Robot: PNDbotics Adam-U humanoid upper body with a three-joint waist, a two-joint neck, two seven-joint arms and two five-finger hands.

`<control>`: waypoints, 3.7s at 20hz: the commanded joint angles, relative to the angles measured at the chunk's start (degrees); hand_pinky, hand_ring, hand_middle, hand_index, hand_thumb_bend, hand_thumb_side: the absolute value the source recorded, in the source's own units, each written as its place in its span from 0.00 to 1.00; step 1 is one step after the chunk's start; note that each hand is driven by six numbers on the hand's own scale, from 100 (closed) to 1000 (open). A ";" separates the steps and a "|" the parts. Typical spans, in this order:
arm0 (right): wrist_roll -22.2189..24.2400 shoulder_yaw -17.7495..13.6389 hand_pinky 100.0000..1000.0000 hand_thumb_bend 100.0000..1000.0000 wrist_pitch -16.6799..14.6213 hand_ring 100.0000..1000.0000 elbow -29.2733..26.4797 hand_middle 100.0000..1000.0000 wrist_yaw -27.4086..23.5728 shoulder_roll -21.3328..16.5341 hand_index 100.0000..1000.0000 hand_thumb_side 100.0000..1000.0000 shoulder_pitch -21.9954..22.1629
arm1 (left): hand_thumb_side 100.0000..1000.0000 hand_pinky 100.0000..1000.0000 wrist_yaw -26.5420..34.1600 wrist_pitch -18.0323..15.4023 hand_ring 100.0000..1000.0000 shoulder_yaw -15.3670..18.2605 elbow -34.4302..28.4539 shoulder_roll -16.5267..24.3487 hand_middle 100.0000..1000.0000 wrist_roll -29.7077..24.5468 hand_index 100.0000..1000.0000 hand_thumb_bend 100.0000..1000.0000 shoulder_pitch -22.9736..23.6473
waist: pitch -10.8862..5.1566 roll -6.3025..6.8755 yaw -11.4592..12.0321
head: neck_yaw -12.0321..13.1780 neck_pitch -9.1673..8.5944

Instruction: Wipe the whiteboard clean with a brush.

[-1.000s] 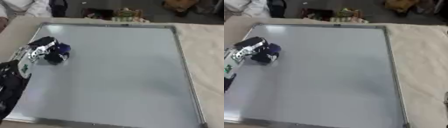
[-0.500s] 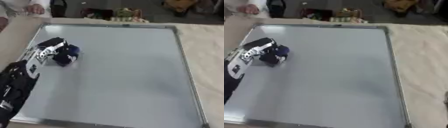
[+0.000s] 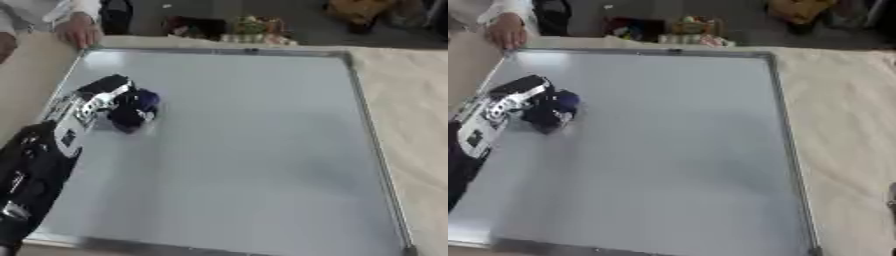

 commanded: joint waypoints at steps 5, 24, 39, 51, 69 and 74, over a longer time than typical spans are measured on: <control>-0.18 -0.10 0.92 0.13 -0.14 0.94 -0.80 0.65 -0.47 -0.80 0.87 0.94 -0.38 | 0.36 0.42 -4.39 1.26 0.40 2.15 5.23 3.58 0.16 4.29 0.10 0.09 1.06 | -0.68 -0.46 0.32 | -0.32 -0.05; -0.54 -0.38 0.92 0.14 -0.50 0.93 -0.80 0.65 -0.41 -0.98 0.87 0.95 -0.30 | 0.34 0.43 -7.76 4.09 0.40 5.92 9.65 7.56 0.16 10.58 0.10 0.08 1.94 | -0.89 -0.87 0.58 | -0.77 -0.09; -0.59 -0.32 0.92 0.14 -0.60 0.93 -0.80 0.65 -0.62 -0.65 0.87 0.95 -0.34 | 0.37 0.41 -5.15 3.79 0.38 5.31 8.70 5.22 0.15 8.42 0.10 0.05 1.11 | -1.08 -1.57 0.29 | 0.10 -0.47; -0.54 -0.17 0.91 0.14 -0.54 0.93 -0.80 0.65 -0.70 -0.60 0.87 0.95 -0.57 | 0.40 0.41 -4.35 0.76 0.38 2.07 6.25 0.52 0.14 4.83 0.10 0.05 0.36 | -1.08 -1.46 0.05 | 0.30 -0.28; -0.60 -0.09 0.92 0.13 -0.32 0.93 -0.80 0.65 -0.70 -0.58 0.87 0.95 -0.78 | 0.44 0.40 -1.58 -3.45 0.37 -2.46 2.32 -1.38 0.14 -0.31 0.10 0.04 0.45 | -1.16 -1.22 0.01 | 0.46 -0.21; -0.63 -0.08 0.91 0.13 -0.34 0.93 -0.80 0.65 -0.66 -0.59 0.87 0.95 -0.75 | 0.43 0.40 -0.63 -3.44 0.37 -2.89 1.28 -1.37 0.13 -0.83 0.09 0.04 0.44 | -1.24 -1.26 0.00 | 0.47 -0.18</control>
